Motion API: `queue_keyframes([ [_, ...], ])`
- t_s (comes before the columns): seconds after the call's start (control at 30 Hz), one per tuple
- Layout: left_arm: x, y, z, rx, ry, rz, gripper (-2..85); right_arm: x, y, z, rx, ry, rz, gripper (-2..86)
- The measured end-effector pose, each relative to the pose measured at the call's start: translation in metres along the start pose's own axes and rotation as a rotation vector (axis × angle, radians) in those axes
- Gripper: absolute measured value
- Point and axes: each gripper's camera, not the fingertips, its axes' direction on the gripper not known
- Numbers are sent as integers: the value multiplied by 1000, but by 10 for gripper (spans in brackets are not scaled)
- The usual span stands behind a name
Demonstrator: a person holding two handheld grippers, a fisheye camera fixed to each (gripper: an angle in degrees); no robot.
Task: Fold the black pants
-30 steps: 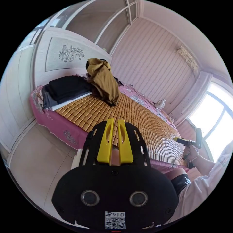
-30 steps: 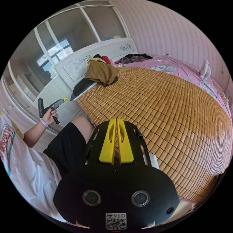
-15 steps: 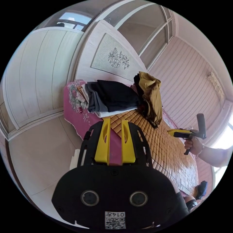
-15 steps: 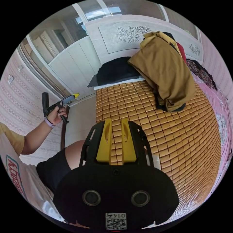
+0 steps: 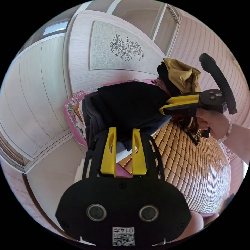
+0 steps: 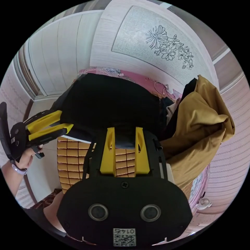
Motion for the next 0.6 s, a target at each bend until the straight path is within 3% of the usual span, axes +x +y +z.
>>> queue_keyframes([
  [0.17,-17,-7,-40,53,117,-48,-1,-12,-1,-15,-36,105,-161,28],
  [0.23,-16,-6,-80,136,121,2,-6,-3,5,-41,-3,41,-137,20],
  [0.33,-10,5,-122,118,198,63,-8,20,41,-99,79,-120,-44,14],
  [0.47,9,52,-172,66,430,133,-9,44,156,-147,104,-213,120,15],
  [0.53,28,98,-192,-47,578,185,-9,48,219,-150,29,-220,218,17],
  [0.6,45,133,-195,-177,612,223,-9,47,306,-138,-116,-293,392,21],
])
